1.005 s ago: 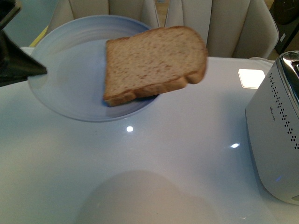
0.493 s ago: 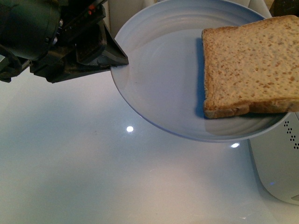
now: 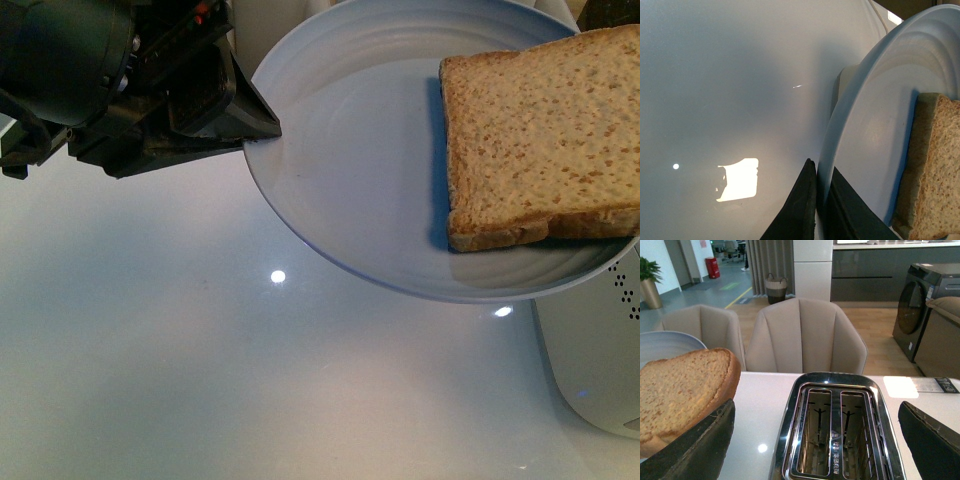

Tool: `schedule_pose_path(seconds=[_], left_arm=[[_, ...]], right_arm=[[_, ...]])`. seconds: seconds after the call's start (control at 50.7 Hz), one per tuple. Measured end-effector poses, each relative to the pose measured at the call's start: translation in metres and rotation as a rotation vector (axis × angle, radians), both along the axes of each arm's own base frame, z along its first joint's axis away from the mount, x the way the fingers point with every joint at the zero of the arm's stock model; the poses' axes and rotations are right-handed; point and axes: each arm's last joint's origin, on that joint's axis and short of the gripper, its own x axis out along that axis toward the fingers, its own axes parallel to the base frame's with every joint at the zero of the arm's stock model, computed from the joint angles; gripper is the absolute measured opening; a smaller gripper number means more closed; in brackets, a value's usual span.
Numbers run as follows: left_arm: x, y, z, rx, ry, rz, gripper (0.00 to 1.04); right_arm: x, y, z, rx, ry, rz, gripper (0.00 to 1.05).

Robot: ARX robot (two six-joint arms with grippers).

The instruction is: Left arm holds plate, right arm toasts bread

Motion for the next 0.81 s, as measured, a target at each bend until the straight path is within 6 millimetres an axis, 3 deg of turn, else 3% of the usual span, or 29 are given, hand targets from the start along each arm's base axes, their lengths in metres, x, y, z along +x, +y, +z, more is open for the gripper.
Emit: schedule_pose_path(seconds=[0.591, 0.71, 0.808], left_arm=[[0.000, 0.000, 0.000, 0.000, 0.000, 0.000, 0.03], [0.000, 0.000, 0.000, 0.000, -0.001, 0.001, 0.03], [0.000, 0.000, 0.001, -0.001, -0.002, 0.001, 0.03]], right_arm=[[0.000, 0.000, 0.000, 0.000, 0.000, 0.000, 0.96], [0.002, 0.001, -0.009, -0.036, 0.335, -0.304, 0.96], [0.001, -0.001, -0.014, -0.076, 0.394, -0.430, 0.96]])
